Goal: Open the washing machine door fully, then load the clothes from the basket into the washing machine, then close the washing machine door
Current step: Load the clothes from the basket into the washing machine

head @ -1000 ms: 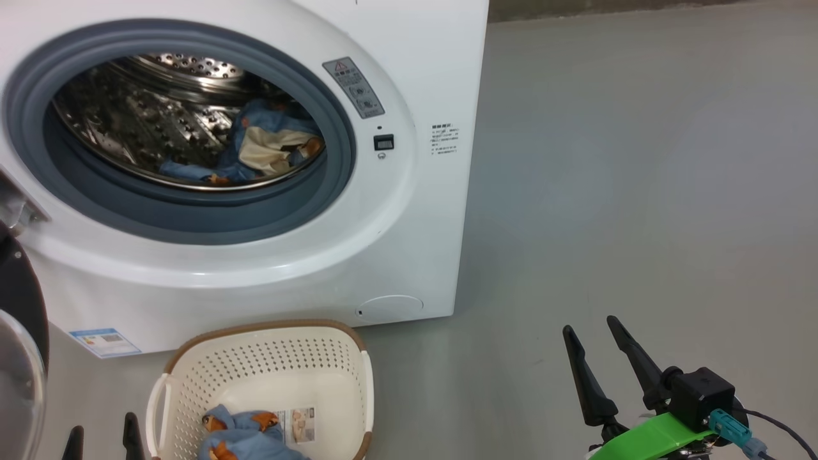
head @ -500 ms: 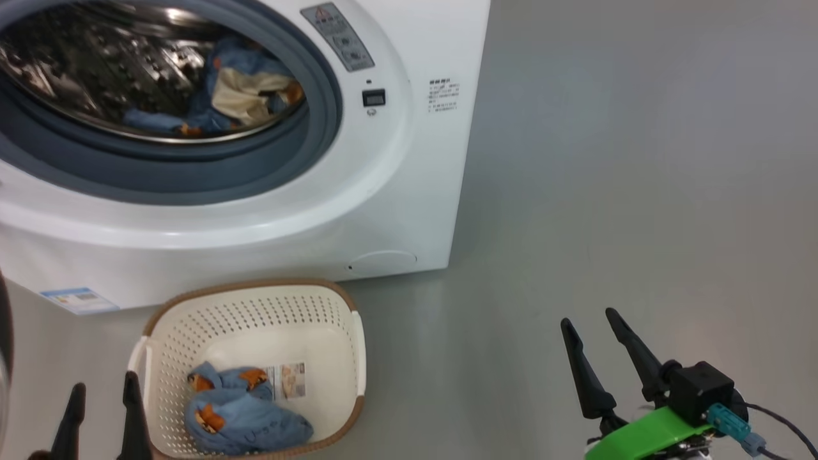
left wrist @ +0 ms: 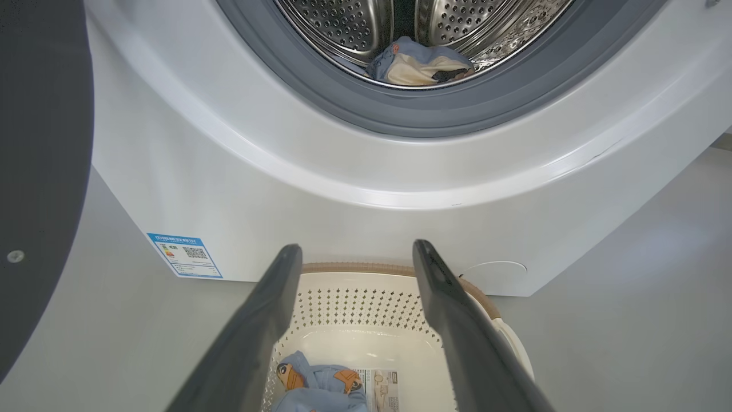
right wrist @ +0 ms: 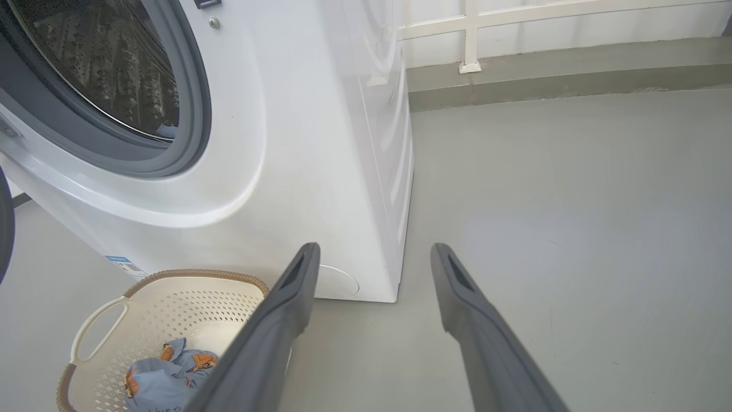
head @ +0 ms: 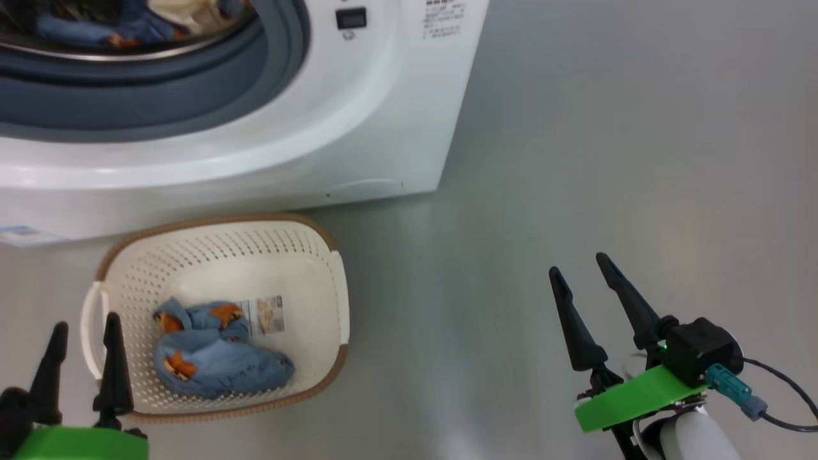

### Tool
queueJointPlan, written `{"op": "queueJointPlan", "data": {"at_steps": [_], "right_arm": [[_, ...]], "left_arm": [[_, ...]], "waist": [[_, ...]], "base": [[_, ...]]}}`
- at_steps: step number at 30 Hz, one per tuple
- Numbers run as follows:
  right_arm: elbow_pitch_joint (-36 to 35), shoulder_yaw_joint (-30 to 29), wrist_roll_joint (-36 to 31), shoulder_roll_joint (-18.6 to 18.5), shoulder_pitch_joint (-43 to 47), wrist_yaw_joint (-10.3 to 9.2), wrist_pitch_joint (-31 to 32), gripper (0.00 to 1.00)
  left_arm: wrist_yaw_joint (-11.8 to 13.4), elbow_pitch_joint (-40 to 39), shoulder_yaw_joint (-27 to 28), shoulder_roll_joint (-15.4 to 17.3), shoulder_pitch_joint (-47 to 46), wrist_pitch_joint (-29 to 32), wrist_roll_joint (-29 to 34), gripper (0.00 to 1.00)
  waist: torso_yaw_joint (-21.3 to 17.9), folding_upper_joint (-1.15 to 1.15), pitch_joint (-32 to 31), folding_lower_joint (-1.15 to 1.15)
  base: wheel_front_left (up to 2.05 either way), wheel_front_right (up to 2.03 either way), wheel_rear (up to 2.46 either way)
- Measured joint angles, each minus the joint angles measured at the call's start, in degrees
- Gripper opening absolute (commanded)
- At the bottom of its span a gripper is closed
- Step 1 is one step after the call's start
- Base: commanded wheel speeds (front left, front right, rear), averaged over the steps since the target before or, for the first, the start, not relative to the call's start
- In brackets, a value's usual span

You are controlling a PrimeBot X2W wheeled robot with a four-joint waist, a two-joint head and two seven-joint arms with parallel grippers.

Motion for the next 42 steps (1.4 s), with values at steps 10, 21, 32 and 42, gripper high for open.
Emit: {"op": "queueJointPlan", "data": {"at_steps": [10, 21, 32, 42], "right_arm": [[-2.3, 0.5, 0.1, 0.0, -3.4, 0.00, 0.0, 1.00], [-4.0, 1.9, 0.7, 0.0, -5.9, 0.00, 0.0, 1.00], [-5.6, 2.4, 3.2, 0.0, -6.1, 0.00, 0.0, 1.00], [-6.6, 3.8, 4.1, 0.0, -7.2, 0.00, 0.0, 1.00]], "left_arm": [[0.0, 5.5, -4.6, 6.6, -6.7, 0.0, -5.1, 1.00], [0.0, 9.9, -12.0, 11.5, -12.2, 0.0, -8.4, 1.00], [0.0, 17.1, -21.1, 16.3, -18.5, 0.0, -8.5, 1.00], [0.0, 25.6, -30.1, 20.2, -24.3, 0.0, -10.1, 1.00]], "waist": [[-1.3, 0.00, 9.8, 0.00], [-3.4, 0.00, 16.8, 0.00], [-5.8, 0.00, 21.7, 0.00], [-8.0, 0.00, 25.2, 0.00]], "base": [[0.00, 0.00, 0.00], [0.00, 0.00, 0.00], [0.00, 0.00, 0.00], [0.00, 0.00, 0.00]]}}
